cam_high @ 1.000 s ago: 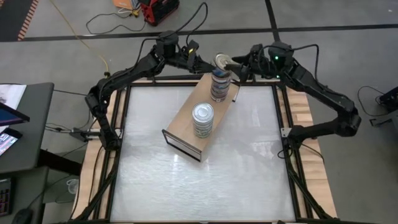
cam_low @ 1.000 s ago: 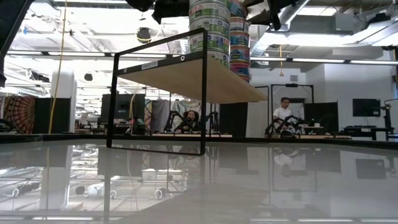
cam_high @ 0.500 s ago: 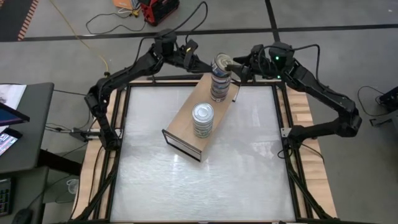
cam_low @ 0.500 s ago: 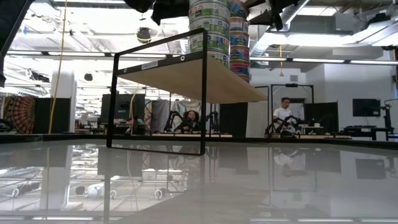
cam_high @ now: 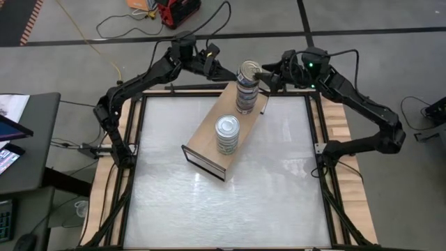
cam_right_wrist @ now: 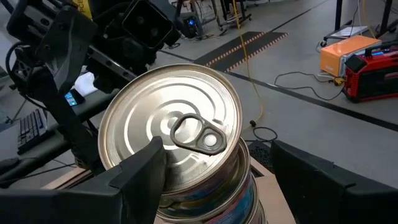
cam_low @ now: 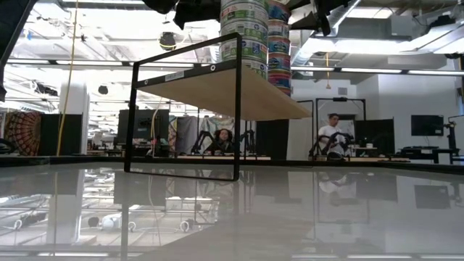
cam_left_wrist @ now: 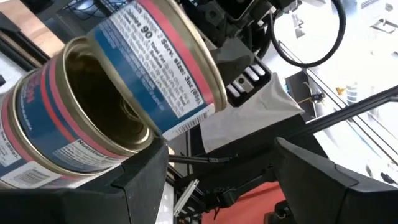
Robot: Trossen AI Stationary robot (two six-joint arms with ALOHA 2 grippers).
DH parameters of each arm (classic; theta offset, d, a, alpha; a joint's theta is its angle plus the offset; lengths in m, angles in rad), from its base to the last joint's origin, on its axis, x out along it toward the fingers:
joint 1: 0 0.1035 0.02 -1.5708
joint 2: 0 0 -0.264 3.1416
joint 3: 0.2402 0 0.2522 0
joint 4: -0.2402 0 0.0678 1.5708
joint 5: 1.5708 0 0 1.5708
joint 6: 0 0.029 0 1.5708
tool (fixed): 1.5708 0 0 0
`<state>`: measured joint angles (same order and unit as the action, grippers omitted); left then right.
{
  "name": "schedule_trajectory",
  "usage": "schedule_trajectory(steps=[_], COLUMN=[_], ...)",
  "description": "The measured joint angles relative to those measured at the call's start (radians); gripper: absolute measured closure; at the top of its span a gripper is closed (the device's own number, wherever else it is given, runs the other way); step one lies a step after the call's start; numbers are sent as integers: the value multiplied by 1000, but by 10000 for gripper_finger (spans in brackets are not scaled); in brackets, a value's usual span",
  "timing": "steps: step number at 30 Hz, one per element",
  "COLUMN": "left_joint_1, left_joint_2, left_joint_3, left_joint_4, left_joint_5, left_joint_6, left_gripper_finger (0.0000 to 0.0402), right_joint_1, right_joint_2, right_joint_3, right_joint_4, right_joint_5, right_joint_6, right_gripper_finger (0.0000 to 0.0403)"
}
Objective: Stack canned seafood by type on shelf
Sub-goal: Stack the blue tuna can on top of the other blue tuna can
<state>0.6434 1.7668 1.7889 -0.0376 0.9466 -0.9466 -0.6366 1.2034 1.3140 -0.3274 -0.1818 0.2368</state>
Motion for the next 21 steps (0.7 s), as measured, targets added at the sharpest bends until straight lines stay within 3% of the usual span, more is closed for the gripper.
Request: schedule_trajectory(steps=[21], left_joint_1=[0], left_joint_2=[0], left_joint_3=[0], left_joint_4=[-17], left_joint_5=[26], left_joint_6=[6], left_gripper_finger=[127], right_joint_1=[1], right_joint_2=[-6], right_joint_3=[16], right_joint_4=[-5], right_joint_5=[0], right_joint_6=[-4], right_gripper_finger=[92])
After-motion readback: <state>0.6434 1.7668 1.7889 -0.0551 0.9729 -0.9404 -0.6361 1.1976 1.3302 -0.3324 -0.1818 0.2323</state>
